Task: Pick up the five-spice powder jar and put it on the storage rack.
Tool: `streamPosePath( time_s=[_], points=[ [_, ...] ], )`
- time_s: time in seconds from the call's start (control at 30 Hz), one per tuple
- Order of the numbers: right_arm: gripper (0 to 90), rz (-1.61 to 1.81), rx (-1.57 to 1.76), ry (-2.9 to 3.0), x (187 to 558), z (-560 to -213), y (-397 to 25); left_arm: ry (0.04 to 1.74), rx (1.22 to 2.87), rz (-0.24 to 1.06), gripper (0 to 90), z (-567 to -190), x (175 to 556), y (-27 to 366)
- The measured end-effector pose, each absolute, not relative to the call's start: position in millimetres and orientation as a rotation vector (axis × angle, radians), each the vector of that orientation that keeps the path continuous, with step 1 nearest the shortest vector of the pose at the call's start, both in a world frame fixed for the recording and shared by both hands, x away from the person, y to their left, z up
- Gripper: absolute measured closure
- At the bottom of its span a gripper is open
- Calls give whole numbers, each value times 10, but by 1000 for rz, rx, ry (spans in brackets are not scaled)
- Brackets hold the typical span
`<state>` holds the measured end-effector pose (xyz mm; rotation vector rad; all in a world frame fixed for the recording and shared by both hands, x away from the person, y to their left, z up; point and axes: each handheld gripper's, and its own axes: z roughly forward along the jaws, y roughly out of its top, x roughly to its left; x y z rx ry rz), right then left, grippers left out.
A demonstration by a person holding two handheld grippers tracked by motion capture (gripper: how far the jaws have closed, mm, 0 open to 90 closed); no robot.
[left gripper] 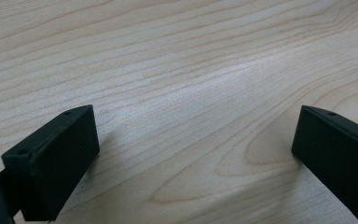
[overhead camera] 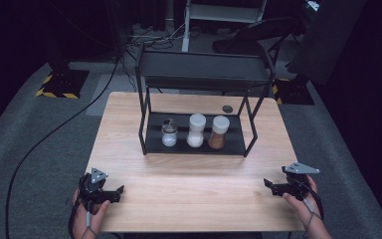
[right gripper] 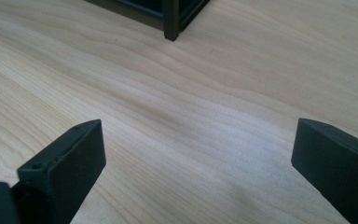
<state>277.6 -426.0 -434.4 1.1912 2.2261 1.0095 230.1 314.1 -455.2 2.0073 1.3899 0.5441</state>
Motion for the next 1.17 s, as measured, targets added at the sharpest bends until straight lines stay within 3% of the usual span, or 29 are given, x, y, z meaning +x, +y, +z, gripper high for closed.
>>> streamPosePath(
  time_s=[1.17],
  points=[
    [16, 965, 1263, 2266, 2796, -4520, -4244, 1390, 2008, 545, 1, -4551, 2302, 3141]
  ],
)
